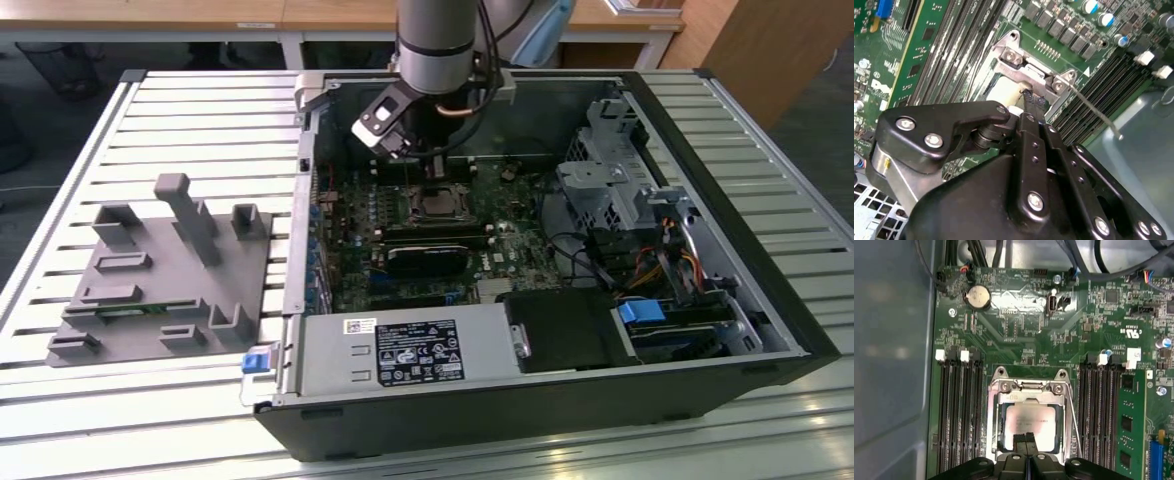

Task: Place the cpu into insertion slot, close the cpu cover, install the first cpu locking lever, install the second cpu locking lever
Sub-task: 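Close the cpu cover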

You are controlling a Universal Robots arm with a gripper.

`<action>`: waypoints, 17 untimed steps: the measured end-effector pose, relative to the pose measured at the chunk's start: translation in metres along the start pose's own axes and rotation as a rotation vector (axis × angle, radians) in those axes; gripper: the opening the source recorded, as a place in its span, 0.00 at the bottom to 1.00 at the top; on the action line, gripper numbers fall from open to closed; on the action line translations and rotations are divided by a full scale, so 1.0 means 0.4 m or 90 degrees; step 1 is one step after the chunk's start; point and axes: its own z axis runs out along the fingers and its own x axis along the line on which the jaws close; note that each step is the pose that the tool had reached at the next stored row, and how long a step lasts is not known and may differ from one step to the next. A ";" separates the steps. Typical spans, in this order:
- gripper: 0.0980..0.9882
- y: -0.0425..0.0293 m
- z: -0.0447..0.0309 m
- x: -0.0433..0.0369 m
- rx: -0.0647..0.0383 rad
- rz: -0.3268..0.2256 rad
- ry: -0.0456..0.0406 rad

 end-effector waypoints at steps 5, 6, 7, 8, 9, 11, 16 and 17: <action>0.03 -0.012 0.007 0.000 0.000 0.000 0.0000; 0.03 -0.014 0.009 0.000 0.000 0.000 0.0001; 0.03 -0.016 0.010 0.000 0.000 0.000 0.0000; 0.03 -0.017 0.011 0.000 0.000 0.000 0.0000; 0.03 -0.018 0.013 0.000 0.000 0.000 0.0000; 0.03 -0.020 0.017 0.001 0.000 0.000 0.0001; 0.03 -0.021 0.028 0.001 0.000 0.000 0.0000; 0.03 -0.021 0.028 0.001 0.000 0.000 -0.0001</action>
